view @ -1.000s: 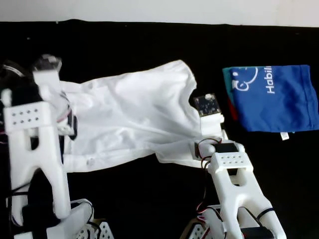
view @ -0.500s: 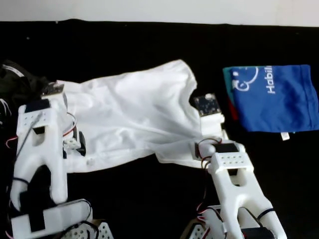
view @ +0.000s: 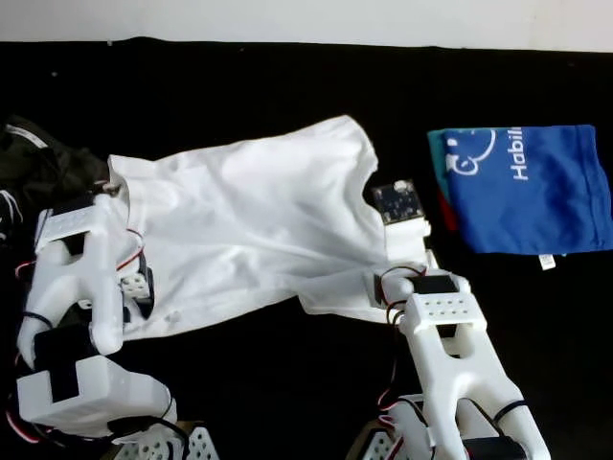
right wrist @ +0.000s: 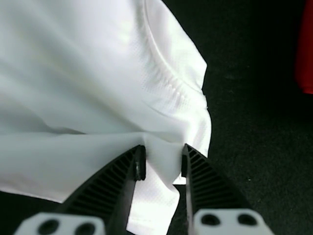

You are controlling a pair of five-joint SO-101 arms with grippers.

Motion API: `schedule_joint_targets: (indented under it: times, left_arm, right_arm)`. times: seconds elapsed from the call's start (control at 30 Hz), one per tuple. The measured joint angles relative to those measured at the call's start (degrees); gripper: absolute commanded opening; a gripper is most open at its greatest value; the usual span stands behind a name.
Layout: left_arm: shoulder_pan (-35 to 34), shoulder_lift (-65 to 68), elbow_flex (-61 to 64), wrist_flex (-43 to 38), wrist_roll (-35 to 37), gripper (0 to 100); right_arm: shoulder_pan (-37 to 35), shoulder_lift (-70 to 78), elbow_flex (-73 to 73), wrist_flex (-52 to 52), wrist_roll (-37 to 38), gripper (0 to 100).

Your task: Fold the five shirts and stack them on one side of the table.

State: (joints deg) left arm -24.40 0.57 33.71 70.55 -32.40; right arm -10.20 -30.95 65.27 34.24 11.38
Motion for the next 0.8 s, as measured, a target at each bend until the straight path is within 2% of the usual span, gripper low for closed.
schedule_joint_targets:
  times: [0.27, 0.63, 0.8]
  left_arm:
    - [4.3, -0.8, 0.0, 1.9, 0.3, 1]
    - [9.7, -22.1, -6.9, 11.6, 4.6, 1]
    - [7.4, -16.1, -3.6, 6.7, 3.2, 13]
  right_arm:
    - [0.0, 0.0, 0.0, 0.0, 0.0, 12.4]
    - [0.0, 0.0, 0.0, 0.0, 0.0, 12.4]
    - [0.0, 0.0, 0.0, 0.0, 0.0, 12.4]
